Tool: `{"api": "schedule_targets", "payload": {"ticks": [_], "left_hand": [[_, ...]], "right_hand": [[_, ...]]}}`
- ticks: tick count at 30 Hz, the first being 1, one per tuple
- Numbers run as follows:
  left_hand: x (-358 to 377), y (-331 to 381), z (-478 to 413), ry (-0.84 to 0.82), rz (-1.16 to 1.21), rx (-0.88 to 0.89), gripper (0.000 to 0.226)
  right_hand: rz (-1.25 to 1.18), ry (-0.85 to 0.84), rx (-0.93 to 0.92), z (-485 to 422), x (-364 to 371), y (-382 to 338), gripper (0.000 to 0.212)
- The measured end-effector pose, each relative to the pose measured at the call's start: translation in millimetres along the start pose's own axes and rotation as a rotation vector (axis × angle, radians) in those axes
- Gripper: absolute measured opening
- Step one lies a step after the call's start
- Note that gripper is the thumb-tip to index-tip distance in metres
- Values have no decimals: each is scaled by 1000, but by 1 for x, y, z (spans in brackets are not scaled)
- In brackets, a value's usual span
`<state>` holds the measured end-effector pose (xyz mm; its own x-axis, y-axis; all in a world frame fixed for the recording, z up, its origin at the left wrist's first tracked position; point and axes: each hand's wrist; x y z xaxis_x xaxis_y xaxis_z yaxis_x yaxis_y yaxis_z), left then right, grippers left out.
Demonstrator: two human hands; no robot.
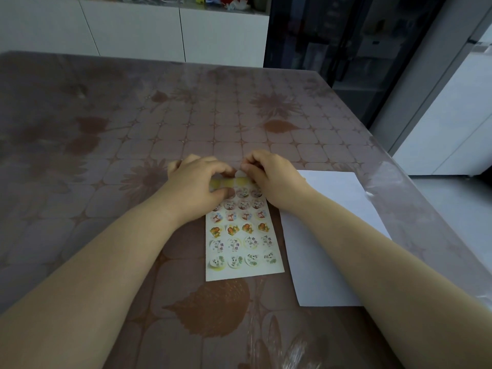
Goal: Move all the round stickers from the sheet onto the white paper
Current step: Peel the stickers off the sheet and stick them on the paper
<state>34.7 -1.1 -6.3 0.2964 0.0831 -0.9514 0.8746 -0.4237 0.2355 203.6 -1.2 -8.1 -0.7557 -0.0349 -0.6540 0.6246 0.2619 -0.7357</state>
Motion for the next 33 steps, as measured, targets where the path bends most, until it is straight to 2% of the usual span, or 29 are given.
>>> {"api": "schedule_targets", "payload": {"ticks": [7,13,18,26,33], "left_hand": [[-1,0,0,3,-6,-4,36],[1,-2,0,-47,87,-52,51],[-1,-3,-1,-87,204,-50,37],[-6,-5,1,-138,561,-137,17],[-4,-1,-3,-73,657,-257,11]], "right_hand": [[-35,17,-9,2,-1,-3,15],[-116,-16,23,4,-3,-4,8],[-260,88,113,6,-4,-8,11],[-282,53,111,8,0,-10,21],[-266,19,67,11,2,-17,29]]}}
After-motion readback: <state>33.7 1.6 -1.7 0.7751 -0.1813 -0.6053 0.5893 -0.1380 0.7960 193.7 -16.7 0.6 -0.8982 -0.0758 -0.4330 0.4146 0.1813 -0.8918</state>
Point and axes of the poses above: each hand's wrist, its own z-axis away from the middle knuckle, its own x-axis out of the palm, y = z × x, and after that the axes turned 9 degrees about -z, right-handed
